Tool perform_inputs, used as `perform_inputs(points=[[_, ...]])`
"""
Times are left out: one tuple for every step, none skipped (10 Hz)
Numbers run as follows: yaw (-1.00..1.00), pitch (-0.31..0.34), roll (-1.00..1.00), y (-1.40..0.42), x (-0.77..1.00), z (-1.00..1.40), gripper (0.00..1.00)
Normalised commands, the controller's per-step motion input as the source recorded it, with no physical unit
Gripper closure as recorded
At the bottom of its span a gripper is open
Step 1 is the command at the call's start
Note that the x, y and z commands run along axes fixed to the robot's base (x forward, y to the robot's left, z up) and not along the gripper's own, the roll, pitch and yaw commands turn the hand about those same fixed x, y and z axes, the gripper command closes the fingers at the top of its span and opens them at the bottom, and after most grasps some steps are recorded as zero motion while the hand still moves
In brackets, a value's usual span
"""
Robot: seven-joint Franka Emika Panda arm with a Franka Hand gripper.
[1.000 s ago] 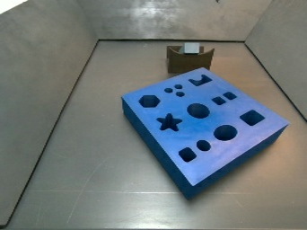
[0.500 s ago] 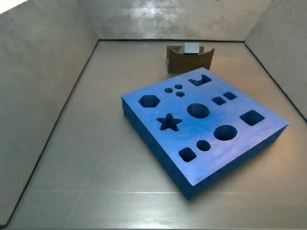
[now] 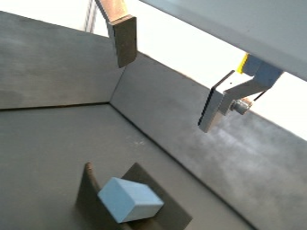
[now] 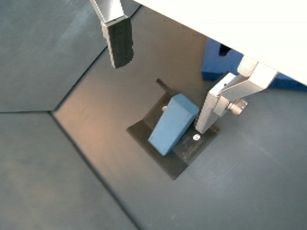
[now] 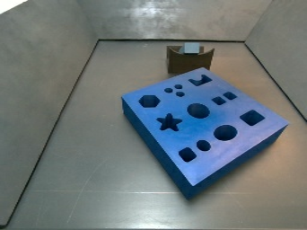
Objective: Pick up the rectangle object. Move up. Place the rectangle object on the fixture. Regrasp the rectangle object. Move to above the board. Insert the rectangle object.
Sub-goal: Regrasp the rectangle object.
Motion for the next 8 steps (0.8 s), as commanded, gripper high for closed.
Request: perform_inputs(points=[[-0.01,-0.033,1.00,-0.02,0.02,-0.01,0.00],[0.00,-0.023,1.00,-0.03,0.03,-0.01,0.00],[-0.01,-0.008,1.00,-0.03,0.03,-0.02,0.00],[0.00,0.017,1.00,-0.03,0.04,-0.02,0.00],[0.01,0.044,1.00,-0.03,0.04,-0.02,0.00],[0.02,0.078,1.00,-0.03,0.05,-0.01,0.00],[0.03,0.120,0.95,-0.03,0.06,-0.02,0.00],[0.05,0.155,0.70,-0.04,0.07,-0.02,0.00]])
